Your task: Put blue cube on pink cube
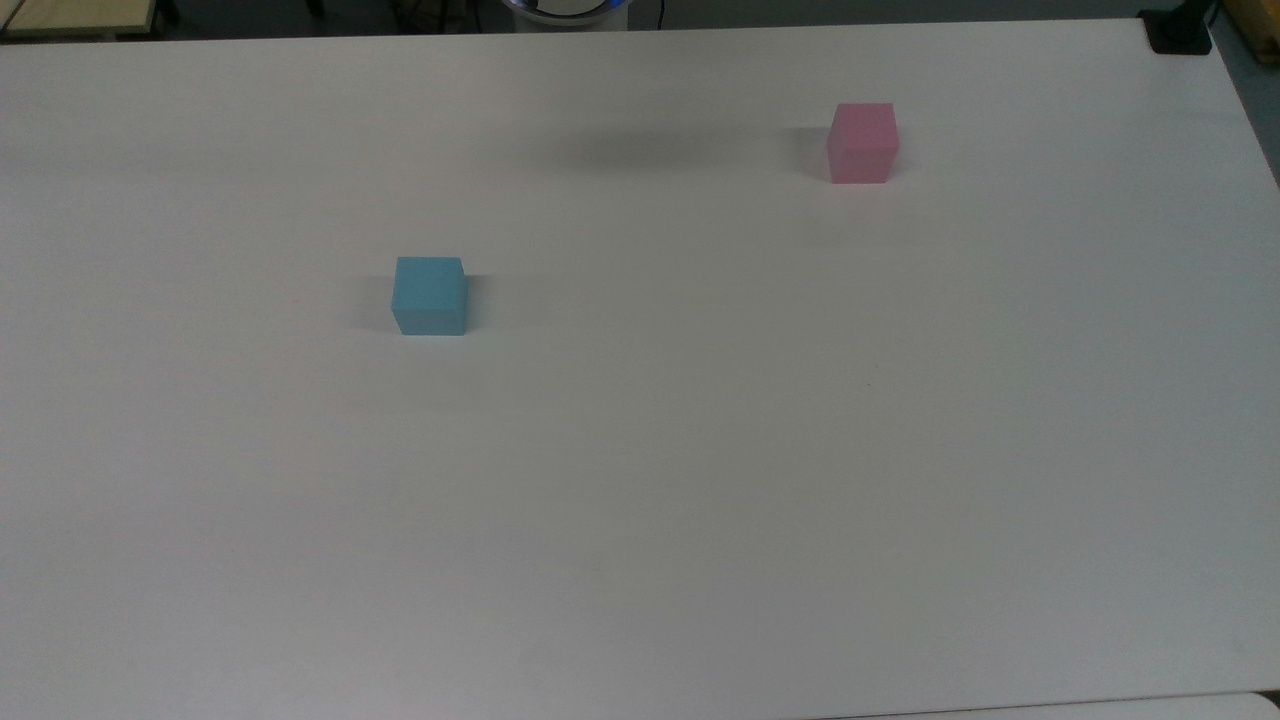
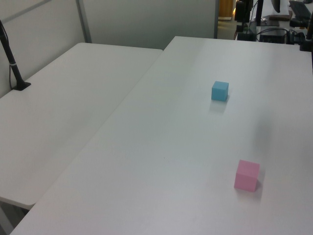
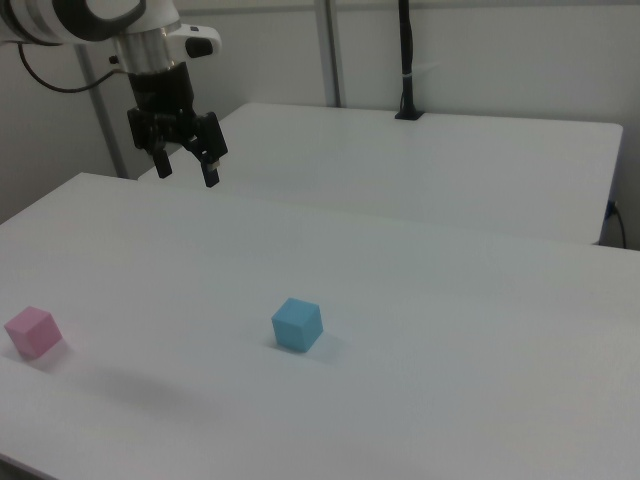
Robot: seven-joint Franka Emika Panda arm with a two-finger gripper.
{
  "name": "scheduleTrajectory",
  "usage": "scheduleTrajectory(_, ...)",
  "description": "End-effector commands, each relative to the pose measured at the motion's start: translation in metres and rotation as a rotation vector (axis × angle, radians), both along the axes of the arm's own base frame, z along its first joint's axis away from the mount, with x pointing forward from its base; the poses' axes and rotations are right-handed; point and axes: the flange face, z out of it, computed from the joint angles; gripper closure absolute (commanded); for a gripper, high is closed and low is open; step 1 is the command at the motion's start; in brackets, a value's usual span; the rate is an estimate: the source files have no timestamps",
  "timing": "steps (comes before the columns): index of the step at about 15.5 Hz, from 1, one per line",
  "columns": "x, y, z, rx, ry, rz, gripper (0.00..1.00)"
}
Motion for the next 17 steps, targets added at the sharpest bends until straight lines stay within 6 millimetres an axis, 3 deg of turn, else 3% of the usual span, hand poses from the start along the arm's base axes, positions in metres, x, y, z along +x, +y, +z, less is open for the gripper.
scheduleTrajectory(1, -0.003, -0.010, 0.003, -0.003, -0.003, -0.007, 0.00)
scheduleTrajectory(6, 0.000, -0.011, -0.001, -0.004, 0.004, -0.008, 0.00)
scheduleTrajectory(13, 0.024, -0.017, -0.014, 0.007, -0.004, -0.017, 0.00)
scheduleTrajectory(17, 0.051, -0.021, -0.040, -0.005, 0.016, -0.027, 0.00)
